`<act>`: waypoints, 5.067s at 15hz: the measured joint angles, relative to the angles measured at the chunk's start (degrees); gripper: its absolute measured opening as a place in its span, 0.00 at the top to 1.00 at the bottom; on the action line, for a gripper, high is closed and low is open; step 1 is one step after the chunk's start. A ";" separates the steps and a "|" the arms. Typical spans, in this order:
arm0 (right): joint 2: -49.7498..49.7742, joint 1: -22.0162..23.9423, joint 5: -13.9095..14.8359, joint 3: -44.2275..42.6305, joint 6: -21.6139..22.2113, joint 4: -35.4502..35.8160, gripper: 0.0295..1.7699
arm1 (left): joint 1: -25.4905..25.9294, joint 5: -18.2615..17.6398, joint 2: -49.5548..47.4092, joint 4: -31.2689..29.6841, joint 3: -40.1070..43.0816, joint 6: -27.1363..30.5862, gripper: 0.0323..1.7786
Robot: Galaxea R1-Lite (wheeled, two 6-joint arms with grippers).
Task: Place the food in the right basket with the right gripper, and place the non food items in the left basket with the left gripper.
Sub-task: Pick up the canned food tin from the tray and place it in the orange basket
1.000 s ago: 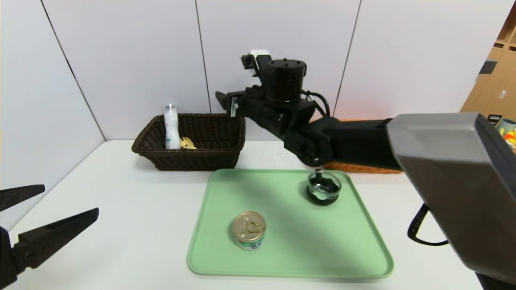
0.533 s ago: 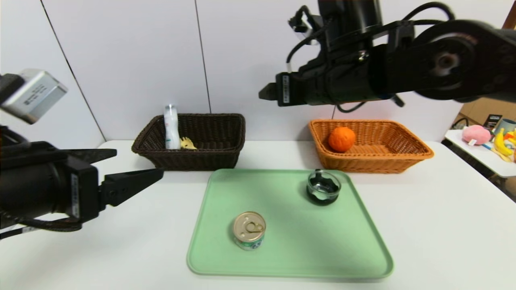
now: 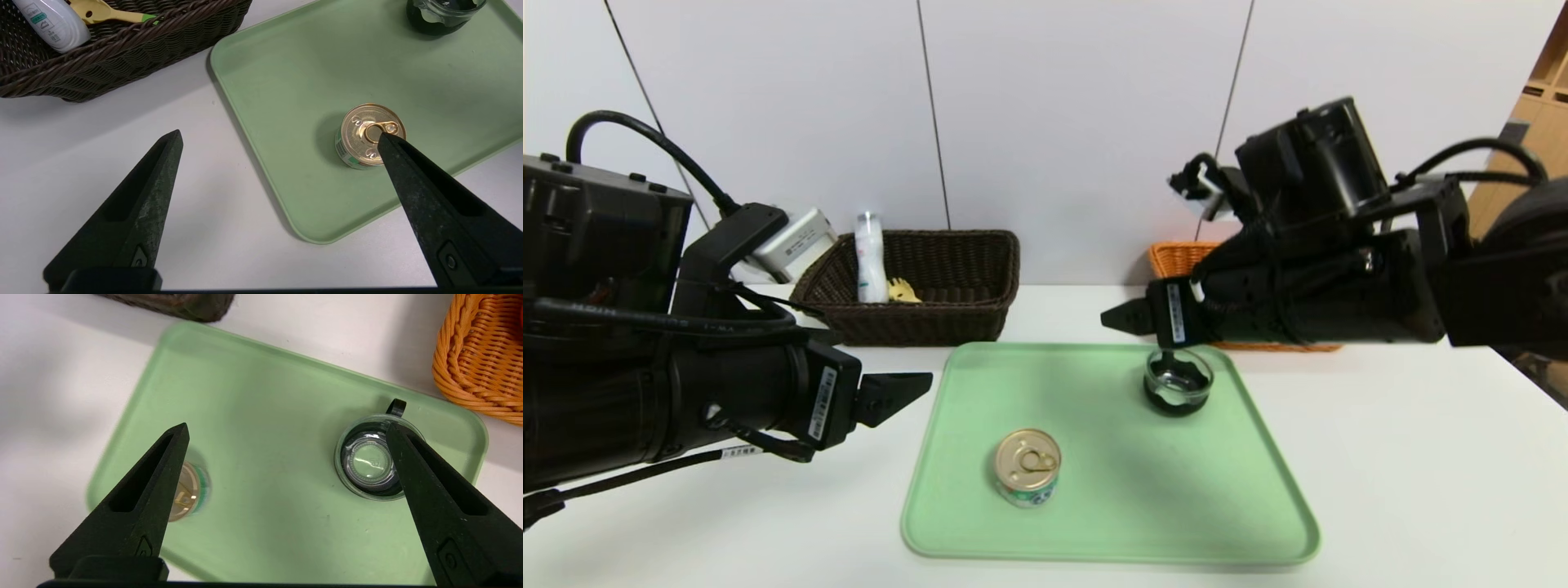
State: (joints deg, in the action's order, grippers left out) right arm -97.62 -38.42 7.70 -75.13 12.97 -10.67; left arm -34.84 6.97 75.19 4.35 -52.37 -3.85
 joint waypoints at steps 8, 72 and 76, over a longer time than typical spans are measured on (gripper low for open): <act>2.61 -6.96 5.50 16.46 -1.40 32.09 0.04 | -0.13 0.00 -2.97 0.20 1.60 0.02 0.05; -30.51 -17.31 7.92 42.09 -8.48 97.54 0.04 | 0.67 21.69 -18.38 0.13 12.63 -0.68 0.05; -30.77 -17.36 7.92 42.09 -8.46 97.60 0.17 | 0.69 21.66 -18.86 0.11 13.10 -0.66 0.05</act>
State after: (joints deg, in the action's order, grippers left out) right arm -128.39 -55.78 15.63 -33.04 4.51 86.93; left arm -34.15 28.64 56.33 4.46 -39.27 -4.51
